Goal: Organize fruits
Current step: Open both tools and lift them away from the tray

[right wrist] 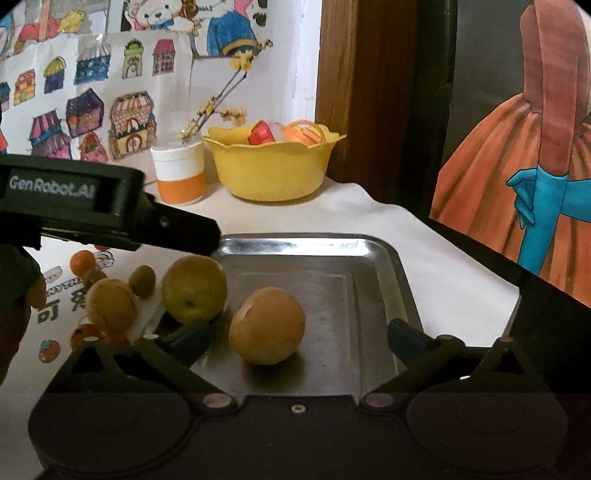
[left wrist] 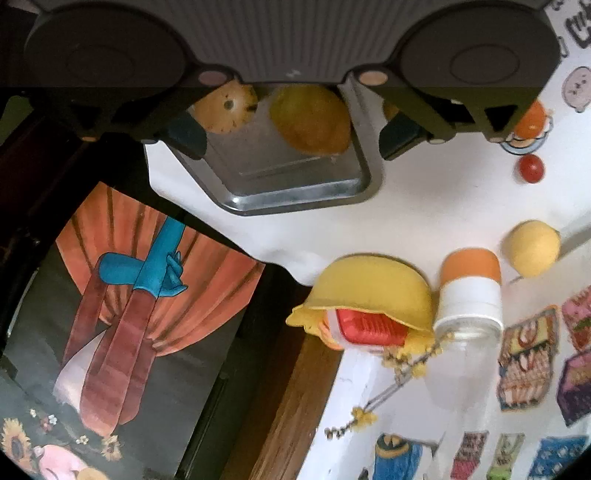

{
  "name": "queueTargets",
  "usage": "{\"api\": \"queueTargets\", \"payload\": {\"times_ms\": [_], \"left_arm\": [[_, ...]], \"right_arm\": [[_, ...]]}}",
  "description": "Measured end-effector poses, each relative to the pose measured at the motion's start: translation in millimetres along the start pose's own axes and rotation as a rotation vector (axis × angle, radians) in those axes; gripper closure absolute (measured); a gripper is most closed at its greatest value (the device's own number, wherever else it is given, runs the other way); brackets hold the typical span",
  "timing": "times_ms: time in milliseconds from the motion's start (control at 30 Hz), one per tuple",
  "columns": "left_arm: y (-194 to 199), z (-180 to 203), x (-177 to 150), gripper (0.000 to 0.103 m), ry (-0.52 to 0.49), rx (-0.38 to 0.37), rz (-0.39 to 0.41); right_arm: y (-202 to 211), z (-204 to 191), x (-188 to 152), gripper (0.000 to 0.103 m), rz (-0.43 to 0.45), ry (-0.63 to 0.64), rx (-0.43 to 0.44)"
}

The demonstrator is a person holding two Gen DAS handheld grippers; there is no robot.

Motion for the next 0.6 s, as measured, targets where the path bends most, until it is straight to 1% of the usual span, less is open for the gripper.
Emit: {"api": "queueTargets", "payload": {"times_ms": [167, 333, 600], "left_arm": [[27, 0, -3, 0.000, -0.030, 0.019, 0.032], [52, -3, -10, 0.000, -0.053, 0.031, 0.047], [91, -10, -32, 0.000, -0.081, 0.068, 0.064]], "right_arm": [[22, 1, 0, 0.001, 0.026, -0.015, -0.001], [53, -4, 0, 0.001, 0.077, -0.007, -0.013], [102, -13, -7, 0.001, 0.139, -0.023, -0.028]]}}
Point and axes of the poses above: each gripper's, at about its wrist camera, not at the fingertips, and y roughly against the way its jaws point, z to its right, x to its top, the point moved 10 cm from there along -y, roughly the way its jaws point, and after that the axes turned 14 degrees about -x, right-handed, at the moved point
